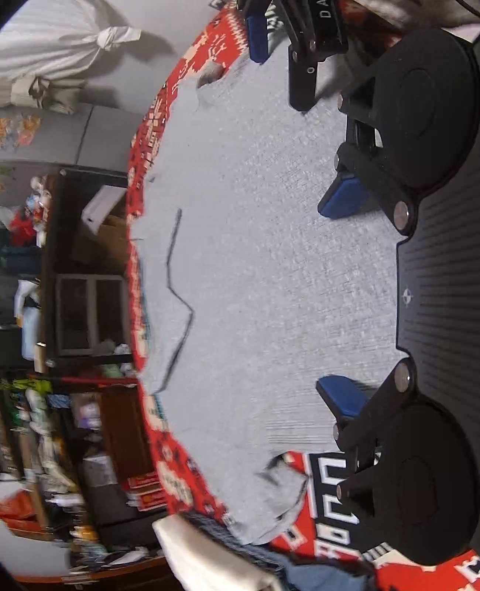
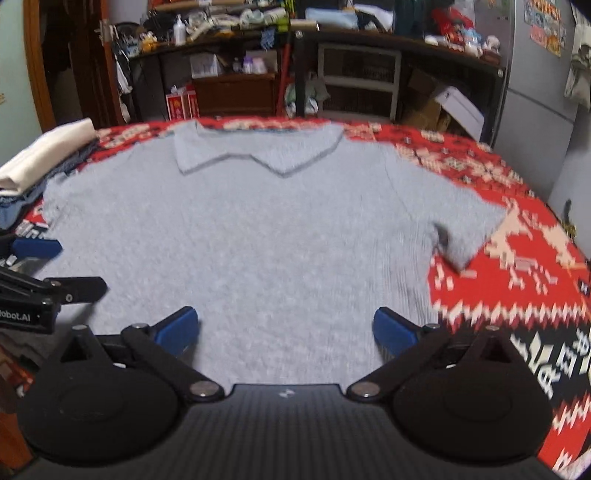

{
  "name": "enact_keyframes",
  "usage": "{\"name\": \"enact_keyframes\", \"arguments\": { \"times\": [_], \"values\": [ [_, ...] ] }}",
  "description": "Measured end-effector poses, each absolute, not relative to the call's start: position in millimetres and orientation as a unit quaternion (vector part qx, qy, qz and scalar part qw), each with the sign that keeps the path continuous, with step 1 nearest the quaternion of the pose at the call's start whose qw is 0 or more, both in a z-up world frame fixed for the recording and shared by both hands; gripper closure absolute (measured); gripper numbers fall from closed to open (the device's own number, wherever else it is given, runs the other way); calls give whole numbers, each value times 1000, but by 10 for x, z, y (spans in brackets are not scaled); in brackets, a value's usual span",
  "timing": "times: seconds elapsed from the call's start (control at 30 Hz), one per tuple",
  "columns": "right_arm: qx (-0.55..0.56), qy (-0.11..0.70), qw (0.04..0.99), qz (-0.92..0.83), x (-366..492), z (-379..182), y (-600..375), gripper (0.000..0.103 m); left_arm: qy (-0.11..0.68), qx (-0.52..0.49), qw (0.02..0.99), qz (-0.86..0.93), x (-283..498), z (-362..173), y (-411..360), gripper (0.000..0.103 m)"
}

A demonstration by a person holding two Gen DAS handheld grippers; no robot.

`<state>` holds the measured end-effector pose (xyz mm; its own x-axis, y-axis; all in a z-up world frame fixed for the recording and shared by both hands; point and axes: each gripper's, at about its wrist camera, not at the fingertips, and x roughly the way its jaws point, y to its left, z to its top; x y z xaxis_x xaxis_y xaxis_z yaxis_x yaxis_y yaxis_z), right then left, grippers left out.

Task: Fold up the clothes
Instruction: 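Open both grippers wide and lower them to the grey shirt hem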

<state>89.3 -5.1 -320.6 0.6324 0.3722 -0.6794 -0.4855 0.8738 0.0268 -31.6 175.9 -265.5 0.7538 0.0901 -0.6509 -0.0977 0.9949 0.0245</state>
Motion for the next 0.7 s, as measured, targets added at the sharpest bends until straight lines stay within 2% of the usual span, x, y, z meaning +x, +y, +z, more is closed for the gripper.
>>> {"name": "enact_keyframes", "arguments": {
  "times": [0.07,0.33,0.7],
  "values": [
    [-79,354,901,236,872,-3227,-68,0,346,-14,937,54,-346,-2677,1784,1],
    [-74,372,900,214,835,-3192,-70,0,351,-20,933,74,-409,-2676,1745,0],
    [-74,447,875,170,902,-3105,4,0,455,-28,887,70,-199,-2532,1768,0]
  ]
}}
